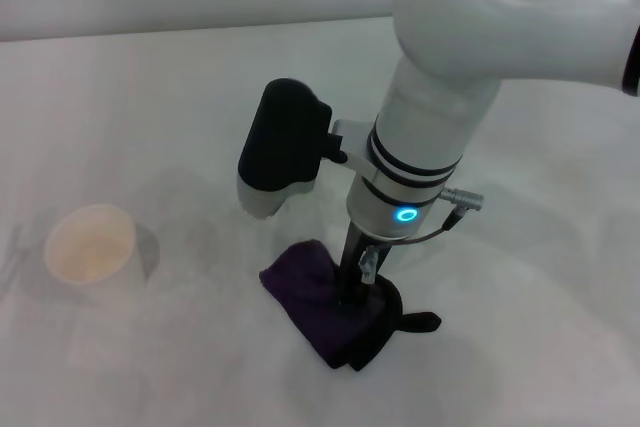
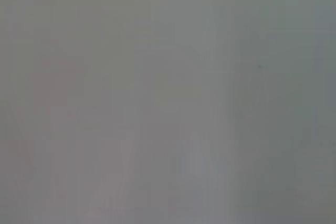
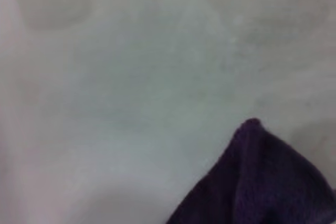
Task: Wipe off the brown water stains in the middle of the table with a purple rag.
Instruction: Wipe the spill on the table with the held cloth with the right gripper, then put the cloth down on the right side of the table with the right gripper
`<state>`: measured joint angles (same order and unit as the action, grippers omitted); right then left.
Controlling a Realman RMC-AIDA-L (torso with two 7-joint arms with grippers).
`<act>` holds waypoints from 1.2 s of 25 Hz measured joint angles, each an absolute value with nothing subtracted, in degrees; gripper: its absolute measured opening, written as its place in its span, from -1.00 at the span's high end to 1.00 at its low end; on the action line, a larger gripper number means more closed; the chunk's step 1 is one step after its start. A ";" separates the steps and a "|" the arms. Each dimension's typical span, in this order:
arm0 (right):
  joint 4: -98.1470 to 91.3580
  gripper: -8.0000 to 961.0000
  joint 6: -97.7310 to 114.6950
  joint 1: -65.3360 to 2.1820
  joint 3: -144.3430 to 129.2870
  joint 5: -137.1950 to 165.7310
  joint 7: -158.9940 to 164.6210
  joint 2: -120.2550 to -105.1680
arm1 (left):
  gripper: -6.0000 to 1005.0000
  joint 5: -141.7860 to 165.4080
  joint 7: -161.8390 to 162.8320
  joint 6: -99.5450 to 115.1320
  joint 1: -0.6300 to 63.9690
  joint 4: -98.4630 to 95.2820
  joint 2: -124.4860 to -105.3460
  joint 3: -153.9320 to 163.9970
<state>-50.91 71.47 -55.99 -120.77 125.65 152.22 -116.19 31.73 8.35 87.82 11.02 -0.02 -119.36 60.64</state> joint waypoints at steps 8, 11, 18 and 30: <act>-45.30 0.65 68.48 -57.05 -112.04 132.79 152.14 -116.12 | -0.78 31.73 8.35 87.54 11.04 -0.12 -119.26 60.64; -45.32 0.65 69.72 -56.24 -107.27 135.65 152.06 -115.63 | -0.78 31.63 8.35 87.53 10.73 -0.36 -119.23 60.64; -48.82 0.63 75.95 -50.53 -89.74 149.66 151.87 -115.30 | -0.78 31.35 8.19 87.40 10.77 -0.39 -119.17 60.64; -49.67 0.61 75.46 -44.69 -82.90 154.16 151.41 -114.74 | -0.78 31.52 8.13 87.37 11.59 -0.35 -119.18 60.64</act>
<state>-49.67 75.46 -44.69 -82.90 154.16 151.41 -114.74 31.52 8.13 87.37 11.59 -0.35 -119.18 60.64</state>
